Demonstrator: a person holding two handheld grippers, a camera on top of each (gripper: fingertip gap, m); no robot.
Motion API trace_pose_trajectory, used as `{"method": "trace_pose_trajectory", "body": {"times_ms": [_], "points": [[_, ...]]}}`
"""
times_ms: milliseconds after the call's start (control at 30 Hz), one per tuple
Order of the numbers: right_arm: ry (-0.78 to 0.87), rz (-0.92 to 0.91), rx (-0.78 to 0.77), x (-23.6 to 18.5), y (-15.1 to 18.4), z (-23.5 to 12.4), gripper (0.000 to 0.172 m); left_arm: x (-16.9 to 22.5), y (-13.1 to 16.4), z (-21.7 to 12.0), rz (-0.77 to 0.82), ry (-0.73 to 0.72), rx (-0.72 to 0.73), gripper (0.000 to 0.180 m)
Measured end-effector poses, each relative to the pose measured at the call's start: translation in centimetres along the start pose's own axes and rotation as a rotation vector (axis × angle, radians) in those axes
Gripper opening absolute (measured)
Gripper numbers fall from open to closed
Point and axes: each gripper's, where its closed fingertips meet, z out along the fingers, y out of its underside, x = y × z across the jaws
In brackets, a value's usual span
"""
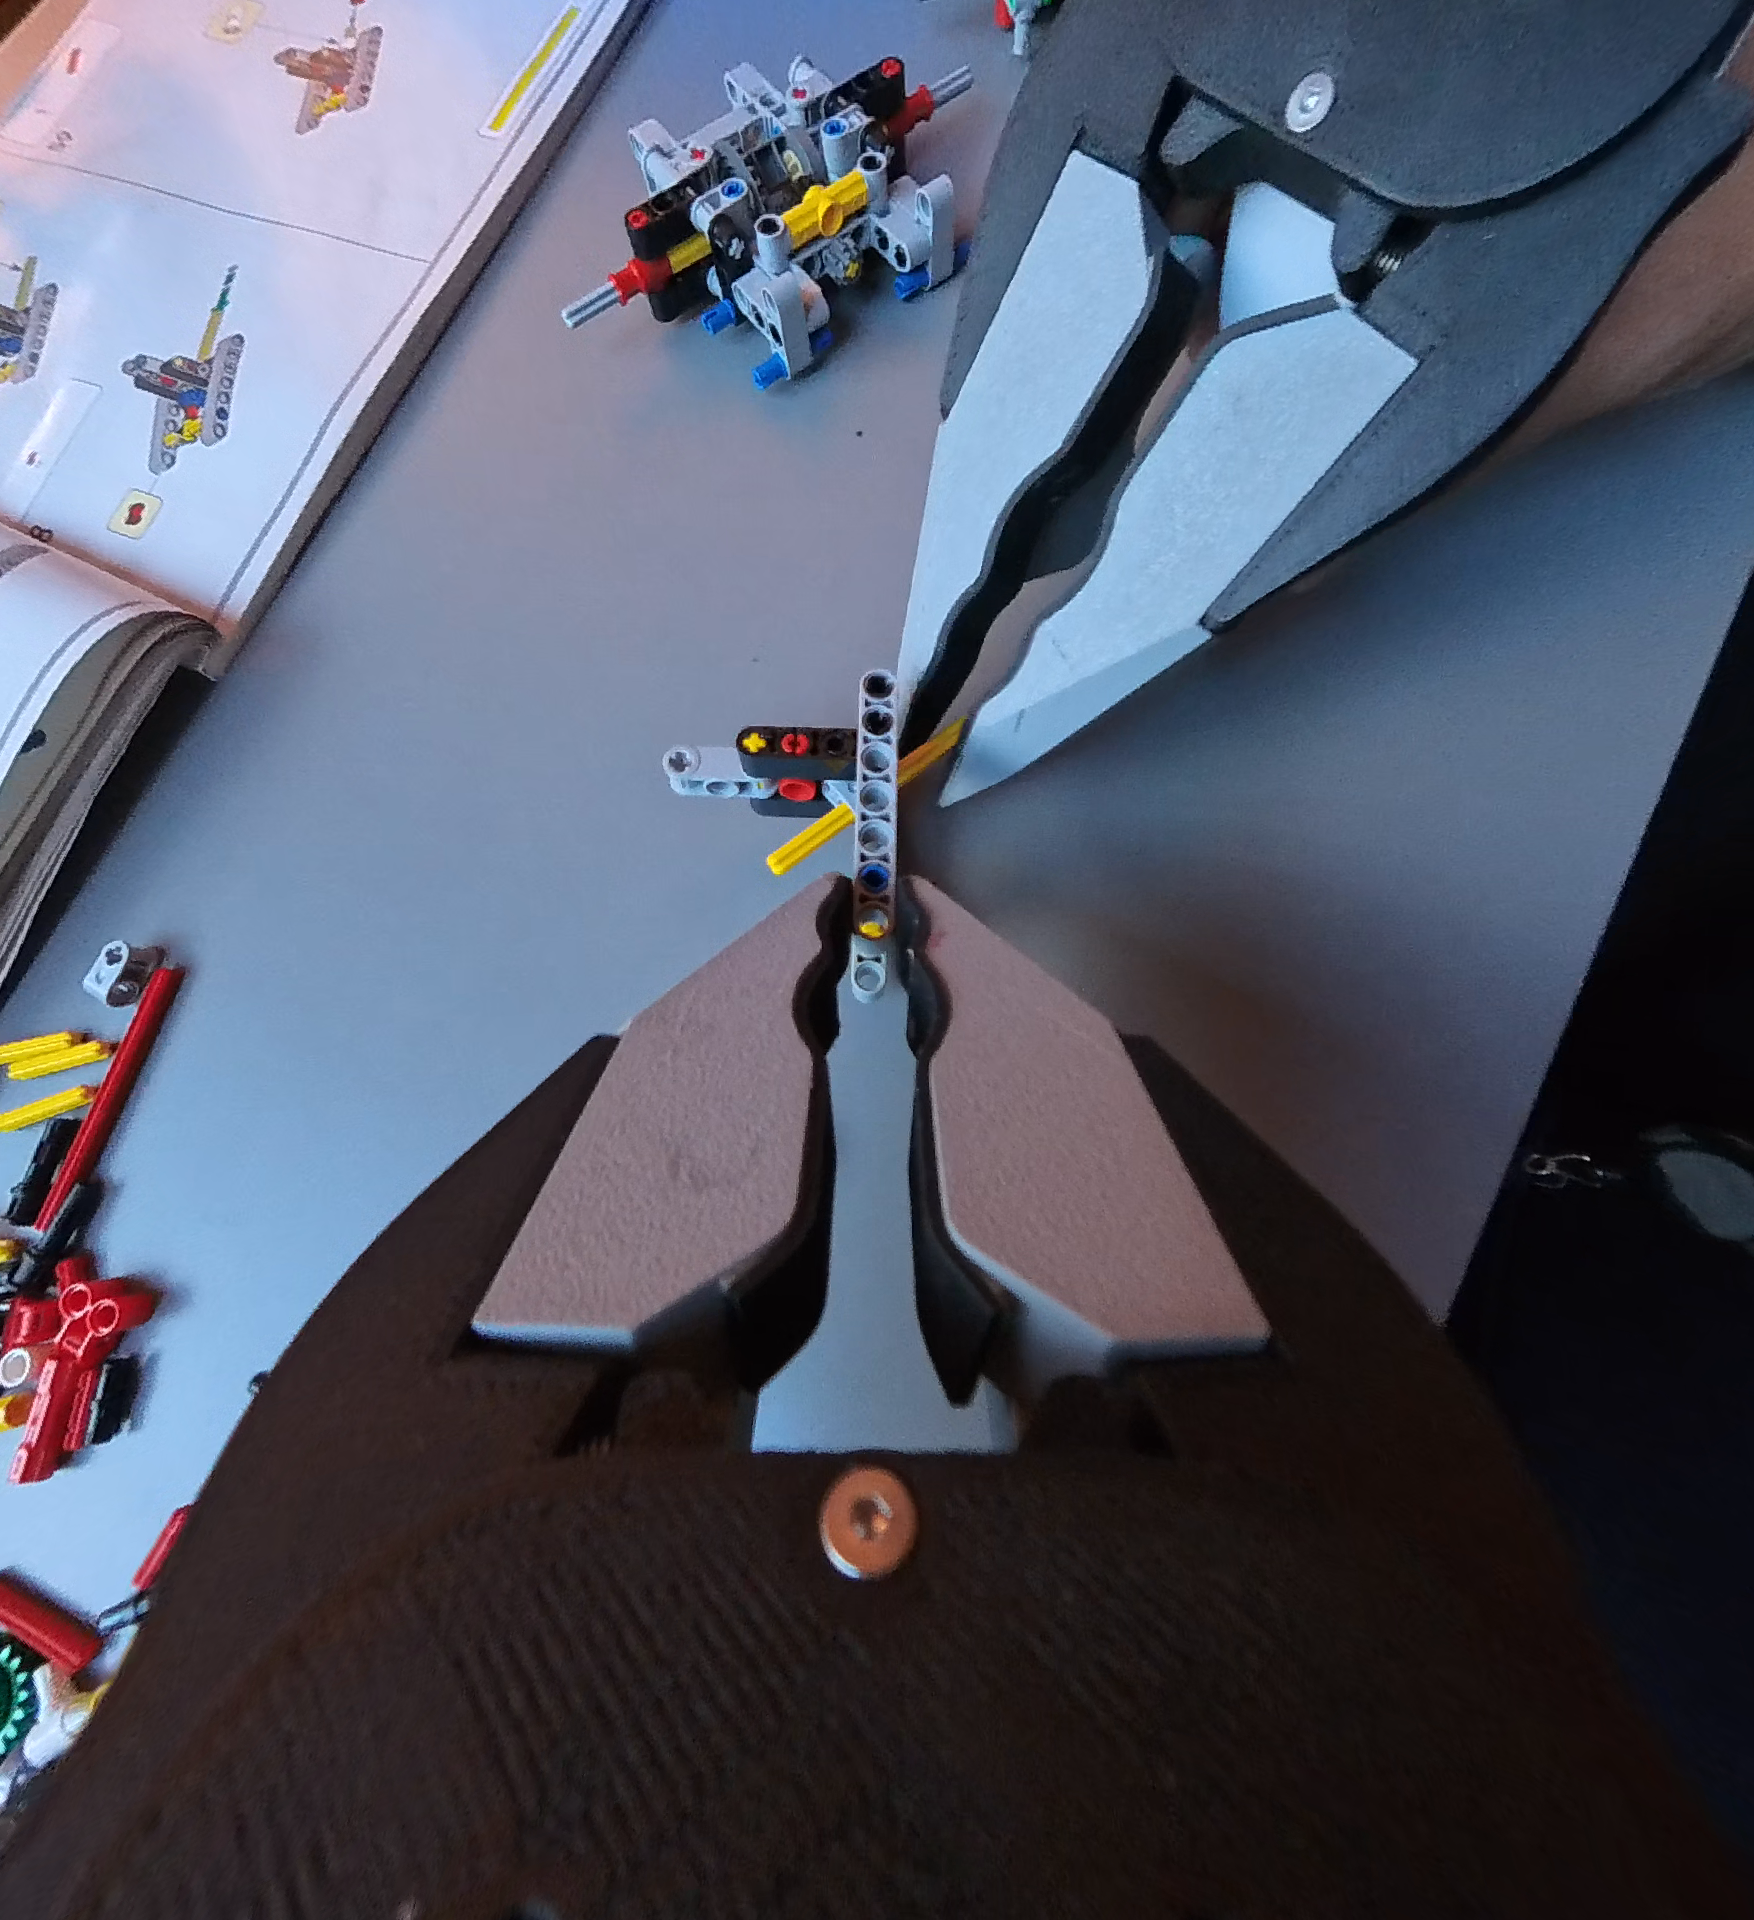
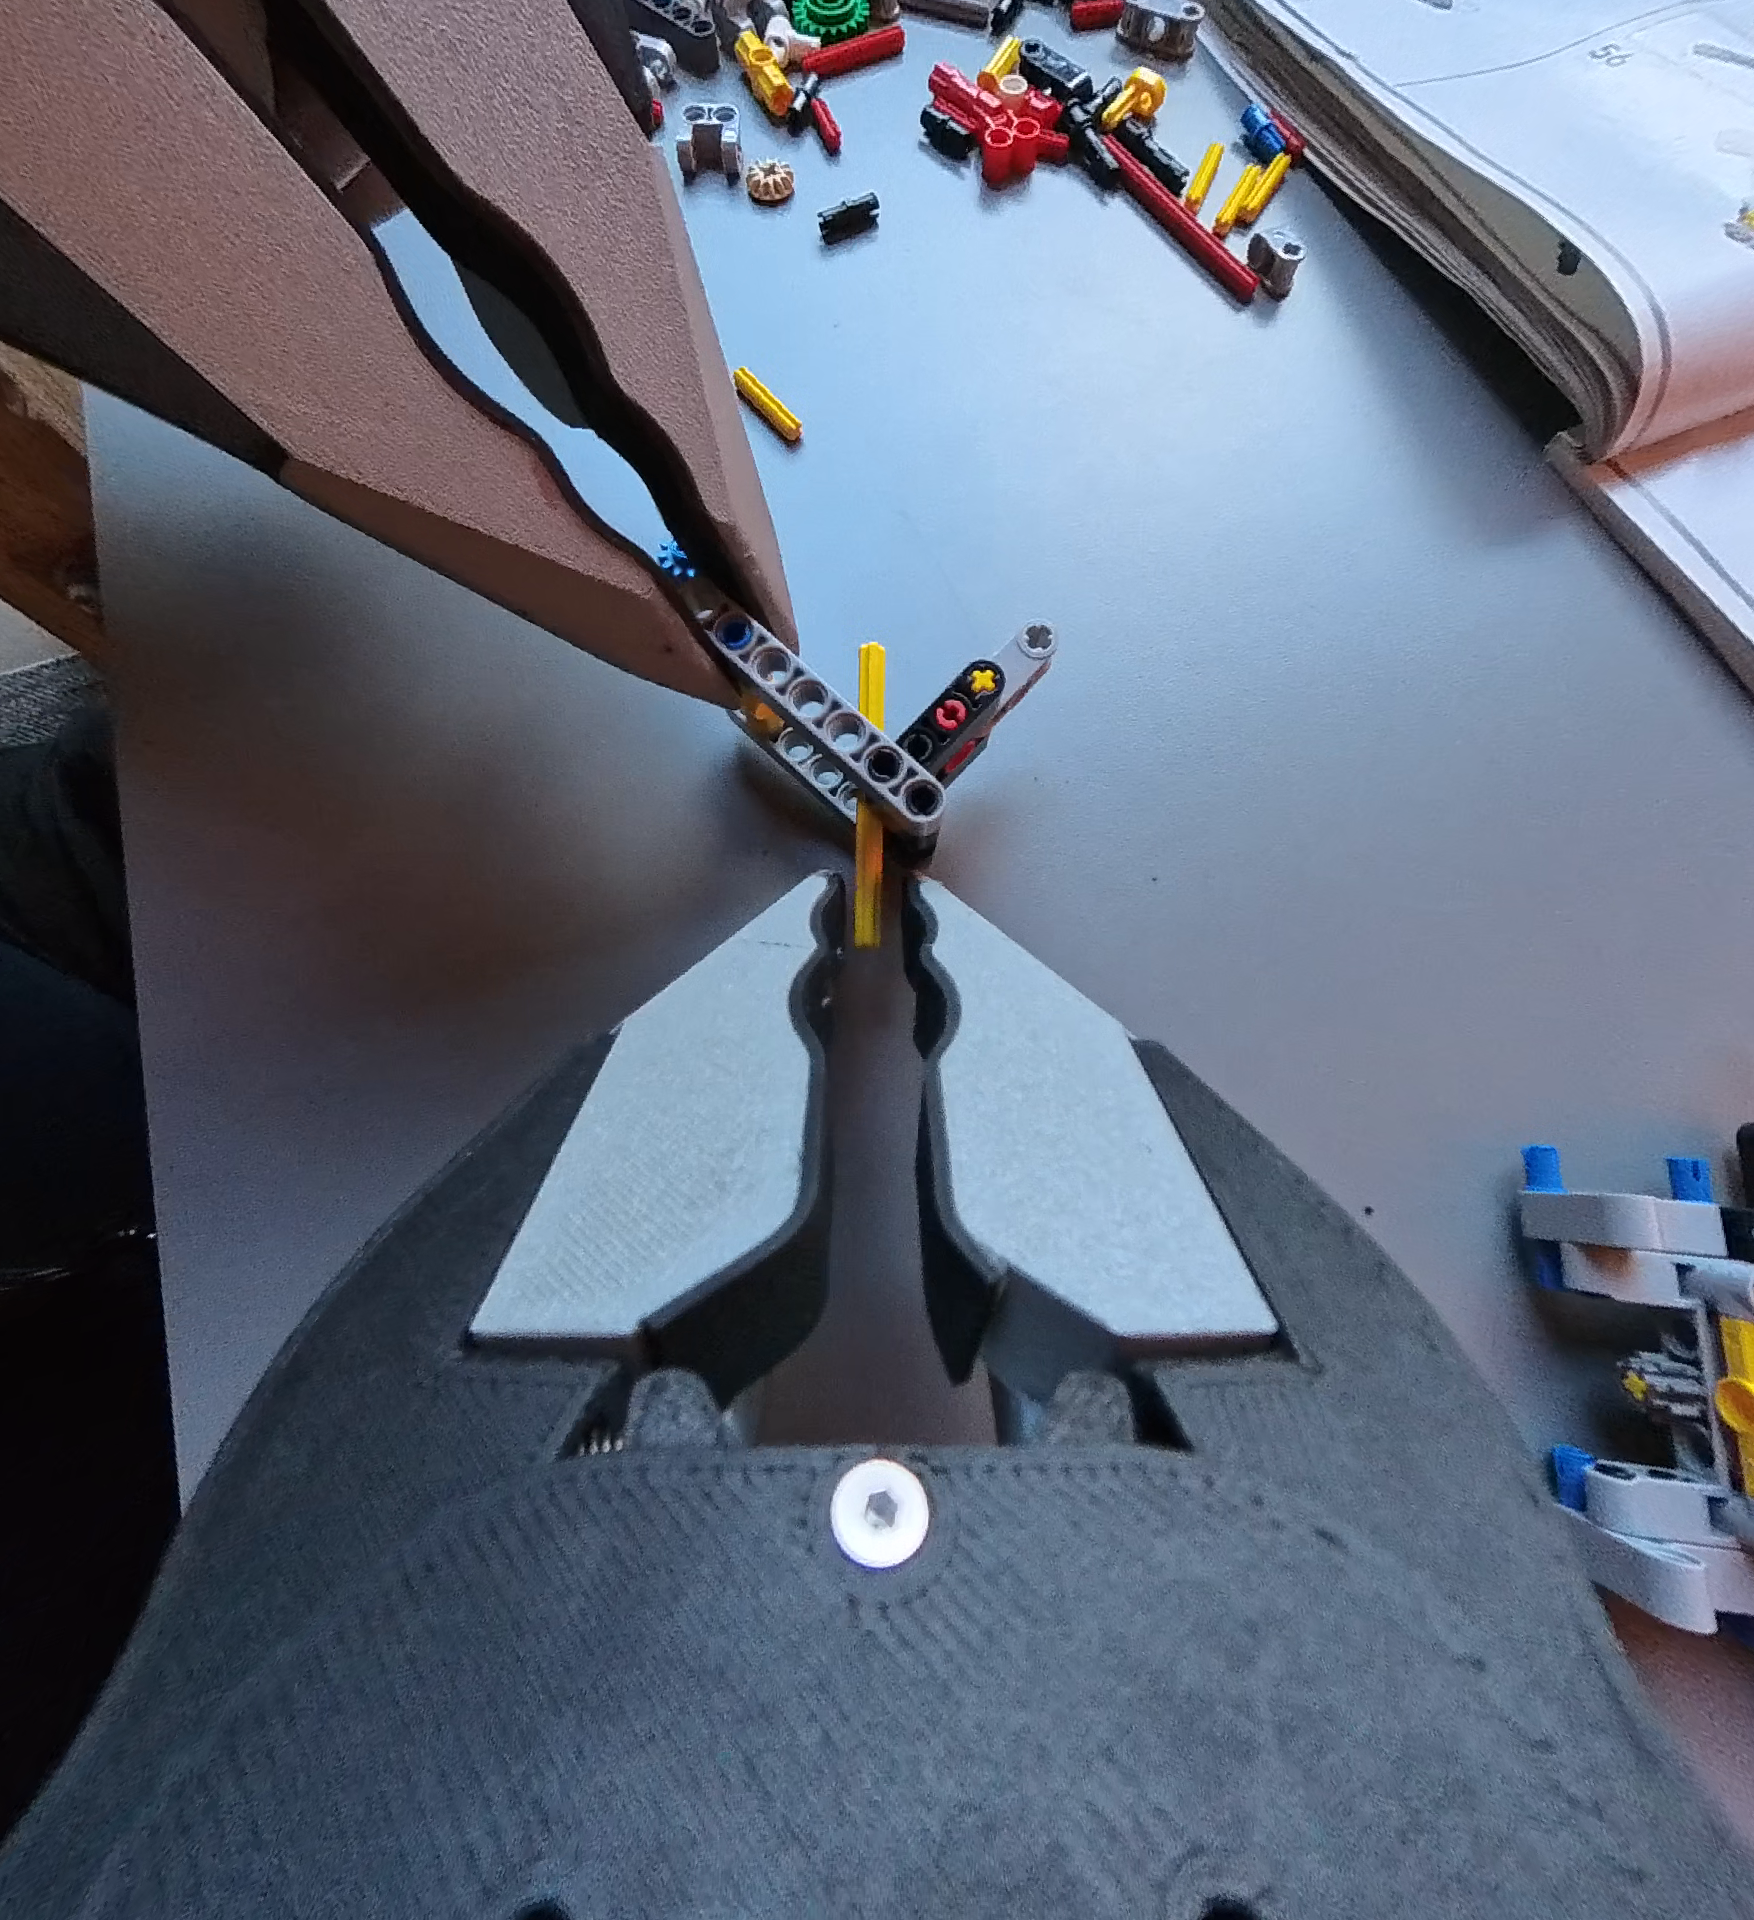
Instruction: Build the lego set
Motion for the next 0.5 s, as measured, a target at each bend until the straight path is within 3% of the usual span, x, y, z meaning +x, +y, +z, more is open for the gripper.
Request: {"method": "trace_pose_trajectory", "body": {"times_ms": [500], "points": [[-0.014, 0.014, -0.01, -0.23, 0.07, 0.15, 0.001, 0.36, -0.11, 0.17, 0.024, -0.011, 0.003, 0.005]]}}
